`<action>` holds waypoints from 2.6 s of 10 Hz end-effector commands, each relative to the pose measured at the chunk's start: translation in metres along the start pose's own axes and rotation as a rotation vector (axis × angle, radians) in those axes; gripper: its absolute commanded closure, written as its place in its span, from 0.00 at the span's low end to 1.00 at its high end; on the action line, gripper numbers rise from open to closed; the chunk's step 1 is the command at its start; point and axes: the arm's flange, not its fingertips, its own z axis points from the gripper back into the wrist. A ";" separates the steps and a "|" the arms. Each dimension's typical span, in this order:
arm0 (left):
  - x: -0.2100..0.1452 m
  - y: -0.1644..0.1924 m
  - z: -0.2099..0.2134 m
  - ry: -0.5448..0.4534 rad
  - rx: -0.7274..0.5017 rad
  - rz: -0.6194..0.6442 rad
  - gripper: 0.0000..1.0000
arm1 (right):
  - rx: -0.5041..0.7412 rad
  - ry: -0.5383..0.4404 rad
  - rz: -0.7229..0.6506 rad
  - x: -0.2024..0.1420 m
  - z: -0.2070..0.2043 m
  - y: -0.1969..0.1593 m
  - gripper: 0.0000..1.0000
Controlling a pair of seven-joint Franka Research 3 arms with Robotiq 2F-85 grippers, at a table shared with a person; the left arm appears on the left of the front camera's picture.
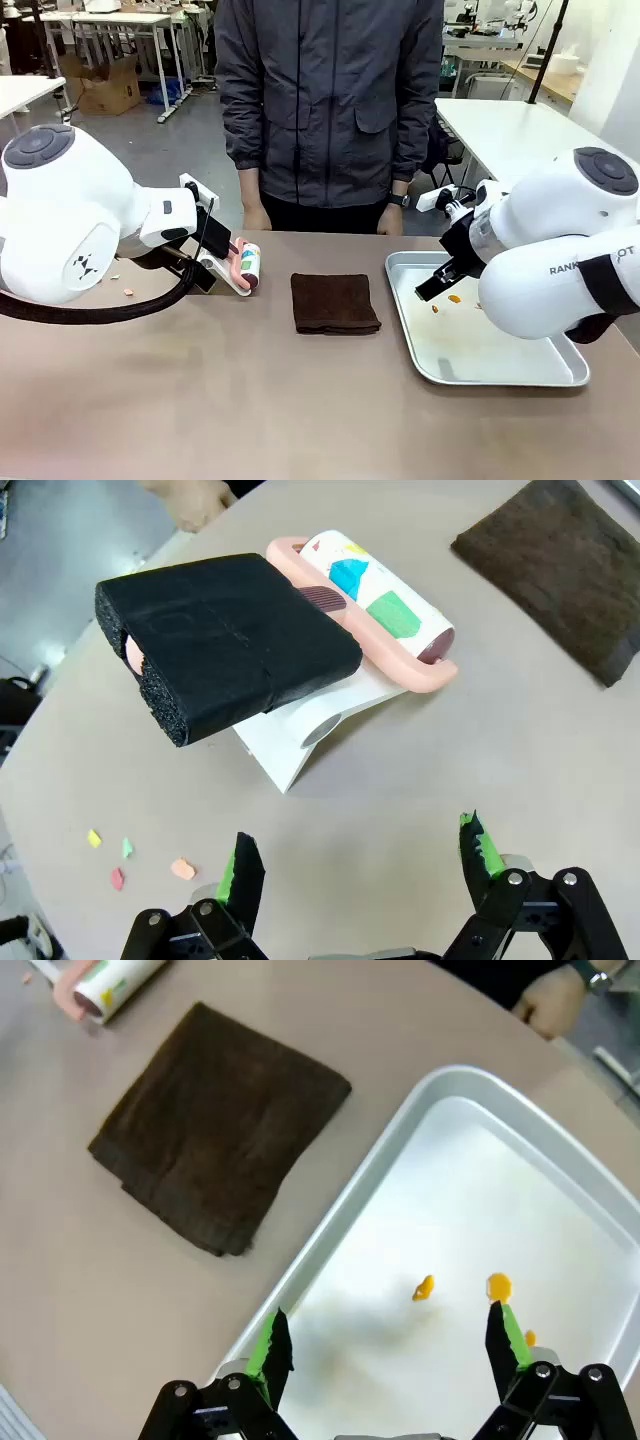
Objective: Clean the surface of the table.
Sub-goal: Hold the Lint Roller with your left hand and the towel with your right hand.
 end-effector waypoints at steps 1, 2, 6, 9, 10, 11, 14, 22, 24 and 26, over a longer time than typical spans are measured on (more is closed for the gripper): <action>0.000 0.000 0.000 0.000 0.000 0.000 0.00 | 0.000 0.000 0.000 0.000 0.000 0.000 0.00; 0.000 0.000 0.000 0.000 0.000 0.000 0.00 | 0.000 0.000 0.000 0.000 0.000 0.000 0.00; 0.000 0.000 0.000 0.000 0.000 0.000 0.00 | 0.000 0.000 0.000 0.000 0.000 0.000 0.00; 0.000 0.000 0.000 0.000 0.000 0.000 0.00 | 0.000 0.000 0.000 0.000 0.000 0.000 0.00; 0.000 0.000 0.000 0.000 0.000 0.000 0.00 | 0.000 0.000 0.000 0.000 0.000 0.000 0.00; 0.000 0.000 0.000 0.000 0.000 0.000 0.00 | 0.000 0.000 0.000 0.000 0.000 0.000 0.00; 0.000 0.000 0.000 0.000 0.000 0.000 0.00 | 0.000 0.000 0.000 0.000 0.000 0.000 0.00; -0.015 0.001 0.049 0.124 -0.206 0.095 0.00 | 0.201 0.177 -0.237 -0.008 0.056 -0.009 0.00; -0.027 0.007 0.086 0.140 -0.251 0.206 0.00 | 0.323 0.239 -0.244 -0.023 0.090 -0.017 0.00; -0.049 0.047 0.127 -0.018 -0.419 0.324 0.00 | 0.506 0.164 -0.246 -0.047 0.125 -0.039 0.00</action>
